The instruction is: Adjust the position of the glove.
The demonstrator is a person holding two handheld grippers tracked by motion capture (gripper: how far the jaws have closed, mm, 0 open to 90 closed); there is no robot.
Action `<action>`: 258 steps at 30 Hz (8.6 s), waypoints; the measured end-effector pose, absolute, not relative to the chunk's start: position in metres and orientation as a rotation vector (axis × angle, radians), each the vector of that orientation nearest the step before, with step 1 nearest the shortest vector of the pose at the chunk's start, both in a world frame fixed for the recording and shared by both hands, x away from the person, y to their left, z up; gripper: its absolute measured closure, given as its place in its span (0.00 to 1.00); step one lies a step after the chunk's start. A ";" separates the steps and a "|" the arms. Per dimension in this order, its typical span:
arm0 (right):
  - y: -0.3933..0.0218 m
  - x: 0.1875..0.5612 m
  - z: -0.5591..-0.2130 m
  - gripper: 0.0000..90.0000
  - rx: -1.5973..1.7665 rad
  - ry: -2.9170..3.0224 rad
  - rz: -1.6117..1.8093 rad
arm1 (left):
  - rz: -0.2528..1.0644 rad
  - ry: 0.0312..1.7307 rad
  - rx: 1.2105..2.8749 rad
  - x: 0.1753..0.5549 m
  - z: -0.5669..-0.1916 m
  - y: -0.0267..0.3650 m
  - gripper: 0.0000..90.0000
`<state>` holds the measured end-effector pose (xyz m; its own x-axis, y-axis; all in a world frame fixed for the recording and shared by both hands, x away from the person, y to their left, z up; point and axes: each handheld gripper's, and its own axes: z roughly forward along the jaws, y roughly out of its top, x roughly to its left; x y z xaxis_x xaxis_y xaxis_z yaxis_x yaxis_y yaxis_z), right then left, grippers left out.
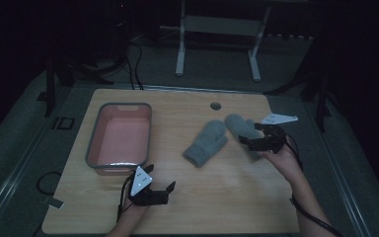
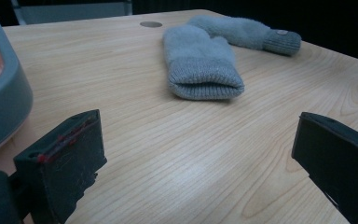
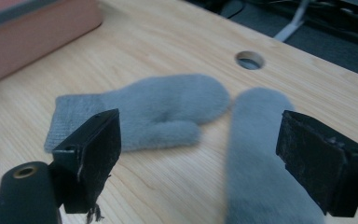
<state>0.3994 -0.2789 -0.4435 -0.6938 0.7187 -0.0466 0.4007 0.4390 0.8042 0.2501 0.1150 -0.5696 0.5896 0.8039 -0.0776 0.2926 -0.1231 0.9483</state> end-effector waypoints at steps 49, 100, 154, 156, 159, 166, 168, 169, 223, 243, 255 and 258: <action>-0.175 0.472 -0.503 0.94 0.573 2.721 0.857 | 0.539 0.865 1.739 0.251 -0.569 0.112 0.02; -0.177 0.415 -0.488 0.39 0.262 2.860 0.957 | 0.548 0.871 1.732 0.250 -0.569 0.112 0.02; -0.303 0.467 -0.542 0.86 1.268 2.267 0.855 | 0.518 0.879 1.710 0.251 -0.570 0.114 0.02; -0.302 0.464 -0.541 0.88 1.294 2.226 0.874 | 0.516 0.880 1.709 0.251 -0.570 0.114 0.02; -0.303 0.455 -0.535 0.89 1.357 2.141 0.902 | 0.516 0.883 1.702 0.251 -0.570 0.114 0.02; -0.310 0.427 -0.511 0.89 1.426 1.988 0.936 | 0.523 0.882 1.701 0.250 -0.570 0.114 0.02; -0.312 0.417 -0.504 0.89 1.448 1.942 0.945 | 0.523 0.882 1.699 0.250 -0.570 0.114 0.02; -0.313 0.412 -0.501 0.89 1.467 1.915 0.959 | 0.524 0.882 1.699 0.250 -0.570 0.114 0.02; -0.320 0.321 -0.550 0.60 1.419 2.072 0.823 | 0.511 0.886 1.692 0.251 -0.570 0.116 0.02; -0.267 0.313 -0.510 0.88 1.609 1.812 0.955 | 0.530 0.892 1.673 0.249 -0.570 0.116 0.02; -0.198 0.307 -0.481 0.88 1.588 1.829 1.089 | 0.545 0.903 1.674 0.249 -0.570 0.115 0.02; -0.190 0.307 -0.479 0.88 1.613 1.822 1.117 | 0.550 0.902 1.668 0.248 -0.570 0.115 0.02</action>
<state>0.3070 -0.1898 -0.4794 -0.2069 0.9632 0.1716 0.5898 -0.0171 0.8074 0.2480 0.1154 -0.5700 0.6011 0.7938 -0.0924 0.2815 -0.1021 0.9541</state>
